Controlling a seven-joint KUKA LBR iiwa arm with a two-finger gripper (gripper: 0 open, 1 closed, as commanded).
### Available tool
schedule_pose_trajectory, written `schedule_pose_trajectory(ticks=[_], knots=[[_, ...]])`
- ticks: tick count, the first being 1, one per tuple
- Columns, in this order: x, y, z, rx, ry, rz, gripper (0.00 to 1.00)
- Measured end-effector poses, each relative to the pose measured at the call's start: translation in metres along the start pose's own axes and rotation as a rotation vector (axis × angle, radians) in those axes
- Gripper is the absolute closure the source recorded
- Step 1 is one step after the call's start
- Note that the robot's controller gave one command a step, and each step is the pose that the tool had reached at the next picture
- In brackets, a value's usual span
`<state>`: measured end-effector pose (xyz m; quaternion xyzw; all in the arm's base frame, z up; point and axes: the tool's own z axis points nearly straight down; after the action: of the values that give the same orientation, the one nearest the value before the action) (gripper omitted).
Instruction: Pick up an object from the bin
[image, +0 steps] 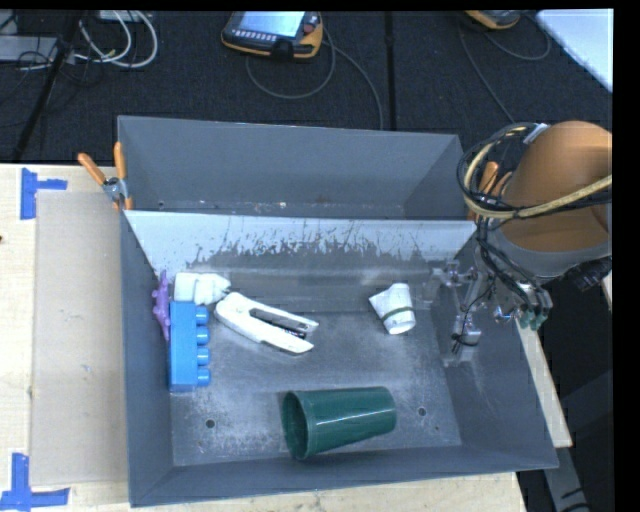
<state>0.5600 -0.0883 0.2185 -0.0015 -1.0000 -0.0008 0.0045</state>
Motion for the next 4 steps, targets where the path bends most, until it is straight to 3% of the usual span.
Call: schedule_pose_trajectory(ticks=[1, 2, 3, 4], knots=[[-0.001, 0.0, -0.005, 0.001, -0.008, -0.002, 0.0], [0.004, 0.01, 0.021, 0.003, -0.014, -0.041, 0.0], [-0.008, 0.052, 0.057, 0.002, -0.005, -0.004, 0.0], [0.02, 0.069, 0.093, -0.003, -0.014, 0.082, 0.0]])
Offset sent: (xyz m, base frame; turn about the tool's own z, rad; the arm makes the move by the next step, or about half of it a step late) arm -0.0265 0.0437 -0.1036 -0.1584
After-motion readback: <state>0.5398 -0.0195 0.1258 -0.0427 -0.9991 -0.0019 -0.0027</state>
